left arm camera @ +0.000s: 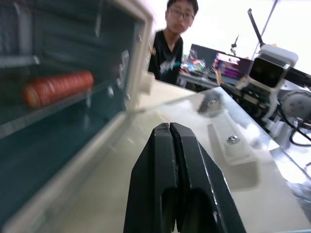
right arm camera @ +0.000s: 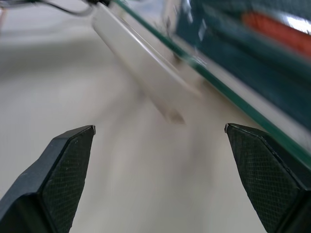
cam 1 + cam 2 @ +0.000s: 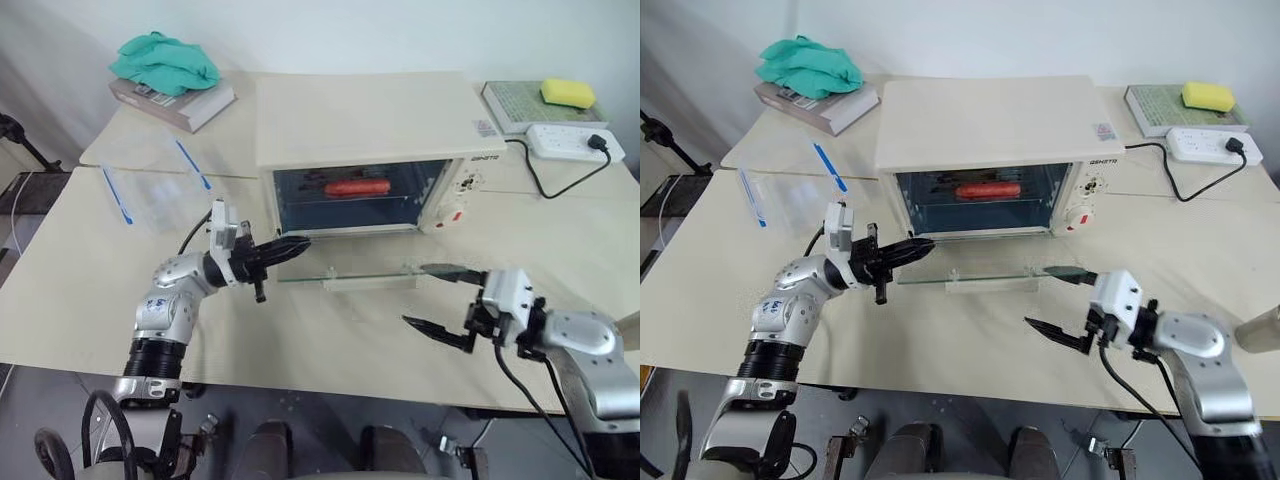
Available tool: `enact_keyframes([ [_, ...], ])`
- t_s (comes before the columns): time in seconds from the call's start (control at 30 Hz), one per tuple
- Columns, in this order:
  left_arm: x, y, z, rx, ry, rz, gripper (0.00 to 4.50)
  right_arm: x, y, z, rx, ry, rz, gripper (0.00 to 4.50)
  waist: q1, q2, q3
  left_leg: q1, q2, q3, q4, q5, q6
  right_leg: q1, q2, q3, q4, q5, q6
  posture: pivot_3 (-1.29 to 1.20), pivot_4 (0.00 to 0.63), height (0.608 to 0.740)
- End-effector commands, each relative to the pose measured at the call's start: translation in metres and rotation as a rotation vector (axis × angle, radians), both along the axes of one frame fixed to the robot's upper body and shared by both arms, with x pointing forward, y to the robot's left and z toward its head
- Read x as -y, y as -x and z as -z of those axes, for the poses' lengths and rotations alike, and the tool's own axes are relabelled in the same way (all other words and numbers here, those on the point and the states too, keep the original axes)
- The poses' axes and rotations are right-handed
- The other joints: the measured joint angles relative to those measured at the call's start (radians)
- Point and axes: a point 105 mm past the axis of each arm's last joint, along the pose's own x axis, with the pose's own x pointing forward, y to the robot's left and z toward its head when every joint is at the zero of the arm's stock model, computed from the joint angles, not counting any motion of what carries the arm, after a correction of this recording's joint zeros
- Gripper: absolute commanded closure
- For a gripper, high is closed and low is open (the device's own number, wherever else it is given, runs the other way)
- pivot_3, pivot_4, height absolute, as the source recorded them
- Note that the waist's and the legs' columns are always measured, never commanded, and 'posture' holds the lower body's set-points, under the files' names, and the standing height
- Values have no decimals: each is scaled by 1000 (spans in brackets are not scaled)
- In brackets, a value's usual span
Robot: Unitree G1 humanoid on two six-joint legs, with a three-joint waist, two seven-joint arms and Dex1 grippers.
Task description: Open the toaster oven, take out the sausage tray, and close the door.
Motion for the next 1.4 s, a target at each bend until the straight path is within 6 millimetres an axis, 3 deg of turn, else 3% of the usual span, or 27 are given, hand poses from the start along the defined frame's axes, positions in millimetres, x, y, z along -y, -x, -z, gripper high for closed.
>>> enact_keyframes([
  [0.03,-2,0,6,23,-42,3,4476,26,1,-13,80,56,79,0,-2,0,0,0,0,0,1,0,0,0,0,0,0,0,0,0,150,740],
  [0.13,-1,0,18,23,-115,5,4476,40,-4,-29,150,51,150,0,-6,0,0,2,0,2,3,0,0,1,0,1,1,0,0,0,150,740],
  [0.23,1,0,29,49,-190,0,4476,43,-8,-42,199,58,164,0,-5,0,0,4,0,2,3,1,0,2,0,2,1,0,0,0,150,740],
  [0.4,6,1,29,79,-174,-29,4476,15,-22,-70,307,30,124,0,-4,0,0,3,0,2,3,1,0,2,0,2,2,0,0,0,150,740],
  [0.5,4,7,25,111,-154,-65,4476,-23,-38,-77,331,19,80,0,-14,0,0,4,1,2,2,1,0,1,0,2,3,0,0,0,150,740],
  [0.67,-11,19,1,129,-56,-154,3276,-83,-60,-79,409,29,9,0,-26,0,0,2,1,1,1,1,0,0,-1,1,4,0,0,0,150,740],
  [0.8,-31,30,-14,135,-18,-247,1991,-106,-86,-82,474,19,80,0,-30,0,0,2,1,0,1,1,-1,-1,-1,1,4,0,0,0,150,740],
  [0.9,-53,48,-21,138,15,-291,1037,-121,-105,-78,581,141,108,0,-35,0,0,2,1,0,1,1,-1,-1,-1,1,4,0,0,0,150,740],
  [0.97,-68,56,-15,112,-17,-336,434,-133,-112,-76,727,306,59,0,-43,0,0,2,0,0,0,1,-1,-2,-2,1,4,0,0,0,150,740],
  [1.07,-76,64,-9,95,-34,-375,434,-137,-125,-73,818,426,49,0,-46,0,0,2,0,0,0,1,-1,-3,-2,1,5,0,0,0,150,740],
  [1.2,-74,71,-5,86,-34,-389,434,-137,-133,-78,889,450,71,0,-52,0,0,1,0,0,0,1,-1,-3,-2,1,5,0,0,0,150,740],
  [1.3,-69,73,-3,78,-31,-386,400,-141,-134,-72,885,459,58,625,-55,0,0,1,0,0,0,1,-1,-3,-2,1,5,0,0,0,150,740],
  [1.4,-69,71,-4,84,-24,-396,400,-142,-137,-64,860,469,62,1661,-57,0,0,1,0,0,0,1,-1,-3,-2,1,5,0,0,0,150,740],
])
